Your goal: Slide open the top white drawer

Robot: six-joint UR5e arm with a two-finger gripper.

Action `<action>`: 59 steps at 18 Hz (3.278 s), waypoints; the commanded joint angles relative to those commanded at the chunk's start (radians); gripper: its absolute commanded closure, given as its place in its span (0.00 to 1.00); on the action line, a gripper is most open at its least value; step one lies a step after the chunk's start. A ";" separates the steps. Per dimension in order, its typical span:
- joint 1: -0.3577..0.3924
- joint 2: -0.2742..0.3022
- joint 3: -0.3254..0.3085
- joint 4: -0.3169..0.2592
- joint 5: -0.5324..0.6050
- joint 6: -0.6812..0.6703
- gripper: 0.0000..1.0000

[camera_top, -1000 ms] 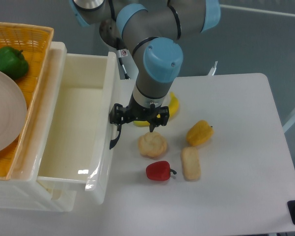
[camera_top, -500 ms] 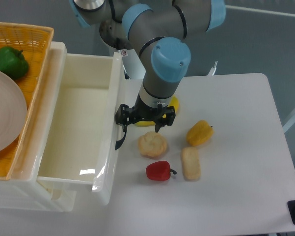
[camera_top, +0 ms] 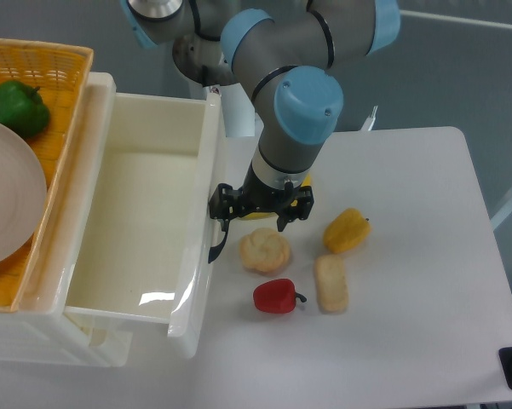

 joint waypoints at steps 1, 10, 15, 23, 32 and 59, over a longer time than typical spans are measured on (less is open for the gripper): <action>0.002 -0.002 0.002 0.002 0.000 0.000 0.00; 0.015 -0.002 -0.002 0.006 -0.008 -0.002 0.00; 0.014 -0.003 -0.005 0.006 -0.034 -0.002 0.00; 0.015 -0.009 -0.011 0.005 -0.094 -0.003 0.00; 0.028 -0.002 -0.023 0.000 -0.094 -0.003 0.00; 0.058 0.003 -0.028 -0.101 -0.113 -0.009 0.00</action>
